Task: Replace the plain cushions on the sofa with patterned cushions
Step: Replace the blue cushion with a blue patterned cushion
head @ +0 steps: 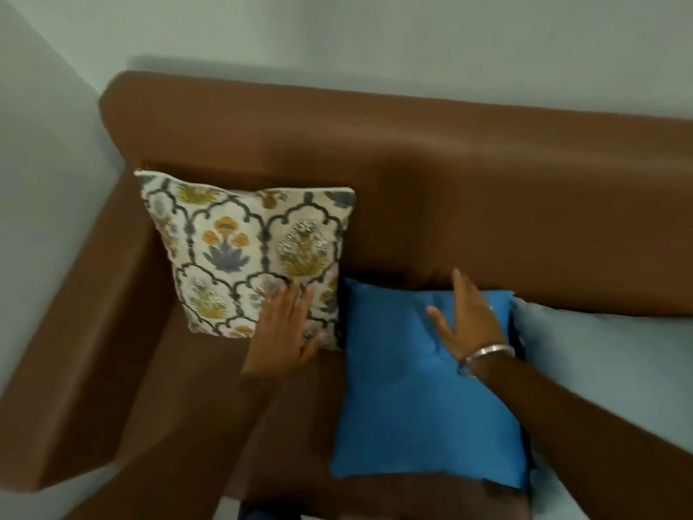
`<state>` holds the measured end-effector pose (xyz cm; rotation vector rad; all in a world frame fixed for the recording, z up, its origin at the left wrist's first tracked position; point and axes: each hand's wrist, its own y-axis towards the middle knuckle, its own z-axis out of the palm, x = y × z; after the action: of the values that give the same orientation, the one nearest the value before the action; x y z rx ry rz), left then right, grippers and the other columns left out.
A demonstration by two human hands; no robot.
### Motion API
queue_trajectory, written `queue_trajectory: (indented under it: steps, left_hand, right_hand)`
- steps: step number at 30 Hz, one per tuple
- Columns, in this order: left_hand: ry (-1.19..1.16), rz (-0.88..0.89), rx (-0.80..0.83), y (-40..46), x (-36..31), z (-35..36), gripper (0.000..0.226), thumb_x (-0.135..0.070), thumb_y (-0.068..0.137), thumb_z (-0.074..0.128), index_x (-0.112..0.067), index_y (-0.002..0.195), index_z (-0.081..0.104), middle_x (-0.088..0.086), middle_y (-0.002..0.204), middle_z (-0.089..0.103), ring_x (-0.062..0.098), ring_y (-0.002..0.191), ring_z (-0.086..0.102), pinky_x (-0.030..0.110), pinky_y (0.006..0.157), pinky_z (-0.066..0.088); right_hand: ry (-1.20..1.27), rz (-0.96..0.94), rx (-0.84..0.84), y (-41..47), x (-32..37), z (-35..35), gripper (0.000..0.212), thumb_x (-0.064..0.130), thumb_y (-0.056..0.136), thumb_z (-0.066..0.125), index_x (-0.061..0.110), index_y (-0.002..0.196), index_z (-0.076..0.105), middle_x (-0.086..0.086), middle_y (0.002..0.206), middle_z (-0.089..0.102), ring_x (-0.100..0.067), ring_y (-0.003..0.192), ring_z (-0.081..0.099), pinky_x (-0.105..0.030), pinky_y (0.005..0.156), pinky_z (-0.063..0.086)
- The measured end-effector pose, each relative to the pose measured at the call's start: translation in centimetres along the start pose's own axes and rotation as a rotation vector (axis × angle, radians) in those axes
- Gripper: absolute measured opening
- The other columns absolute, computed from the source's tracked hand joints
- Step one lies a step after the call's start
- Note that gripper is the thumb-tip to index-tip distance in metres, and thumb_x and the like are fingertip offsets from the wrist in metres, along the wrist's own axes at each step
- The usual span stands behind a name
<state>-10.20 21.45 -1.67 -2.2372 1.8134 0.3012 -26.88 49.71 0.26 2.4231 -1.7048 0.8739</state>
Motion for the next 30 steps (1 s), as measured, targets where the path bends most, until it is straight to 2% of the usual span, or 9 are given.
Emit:
queue_trajectory:
  steps: [3,6,11,14,17,20,23,26,30]
  left_hand:
    - [-0.491,-0.399,0.225,-3.9,-5.8,6.4,0.088,-0.071,0.090,0.038,-0.015,0.157,0.023,0.007,0.160,0.035,0.021,0.146,0.031,0.030,0.116,0.025]
    - [-0.859,-0.656,0.212,-3.9,-8.8,10.9,0.071,-0.058,0.094,0.049,-0.010,0.146,0.044,0.009,0.145,0.054,0.025,0.137,0.048,0.017,0.106,0.035]
    - [-1.005,-0.741,0.262,-2.2,-9.5,12.1,0.050,-0.039,0.102,0.047,-0.018,0.147,0.043,-0.002,0.146,0.052,0.022,0.138,0.048,0.038,0.111,0.042]
    - [-1.024,-0.771,0.464,-1.9,-8.4,7.4,0.050,-0.060,0.095,0.046,-0.048,0.143,0.038,-0.020,0.130,0.058,0.012,0.116,0.059,0.026,0.077,0.052]
    - [-1.139,-0.774,0.673,-1.2,-6.0,1.9,0.050,-0.078,0.086,0.042,-0.056,0.129,0.054,-0.008,0.108,0.076,0.020,0.094,0.073,0.038,0.072,0.056]
    - [-1.235,-0.742,0.518,1.4,-5.8,-0.4,0.061,-0.069,0.087,0.050,-0.024,0.127,0.060,0.022,0.123,0.066,0.030,0.096,0.068,0.044,0.080,0.055]
    - [-1.131,-0.683,0.383,5.4,-8.8,0.0,0.090,-0.086,0.080,0.018,-0.027,0.142,0.047,0.008,0.135,0.057,0.022,0.113,0.058,0.041,0.093,0.050]
    - [-1.202,-0.736,0.233,8.5,-11.2,2.5,0.088,-0.075,0.083,0.026,-0.019,0.147,0.046,0.007,0.146,0.053,0.023,0.120,0.056,0.036,0.096,0.047]
    - [-1.242,-0.819,0.094,10.1,-11.9,6.7,0.086,-0.081,0.086,0.020,-0.027,0.150,0.043,0.006,0.148,0.053,0.028,0.126,0.055,0.045,0.102,0.049]
  right_hand:
    - [0.245,0.393,0.166,-3.5,-7.5,1.5,0.090,0.052,0.087,0.060,0.002,0.152,0.023,-0.022,0.156,0.034,-0.036,0.144,0.033,-0.044,0.117,0.028]
    - [0.246,0.533,0.190,-5.0,-12.0,3.7,0.101,0.067,0.077,0.062,0.011,0.153,0.025,-0.019,0.154,0.037,-0.039,0.139,0.038,-0.048,0.114,0.033]
    - [0.622,0.786,0.268,-6.3,-14.6,5.2,0.099,0.071,0.068,0.067,0.015,0.146,0.040,-0.013,0.144,0.053,-0.035,0.124,0.055,-0.047,0.105,0.045]
    - [0.716,0.708,0.338,-6.7,-15.2,2.5,0.074,0.059,0.075,0.068,0.020,0.136,0.050,-0.004,0.135,0.058,-0.020,0.099,0.065,-0.032,0.079,0.057]
    - [0.813,0.687,0.471,-6.0,-16.7,-2.7,0.076,0.062,0.076,0.060,0.017,0.138,0.054,-0.007,0.135,0.061,-0.027,0.114,0.064,-0.037,0.096,0.051]
    - [1.076,0.766,0.378,-4.8,-17.0,-7.0,0.061,0.064,0.075,0.062,0.015,0.112,0.065,-0.012,0.105,0.074,-0.032,0.103,0.067,-0.046,0.095,0.052]
    - [1.127,0.708,0.135,-2.8,-15.0,-7.0,0.049,0.061,0.083,0.056,0.016,0.102,0.056,-0.026,0.078,0.062,-0.029,0.073,0.055,-0.032,0.065,0.047]
    - [1.310,0.665,0.038,-0.6,-12.3,-4.9,0.069,0.081,0.076,0.045,0.024,0.109,0.068,-0.013,0.110,0.070,-0.031,0.100,0.063,-0.043,0.084,0.051]
    - [1.469,0.701,-0.100,3.7,-11.4,-3.2,0.095,0.088,0.075,0.022,0.025,0.140,0.051,-0.005,0.140,0.058,-0.033,0.123,0.056,-0.054,0.108,0.041]
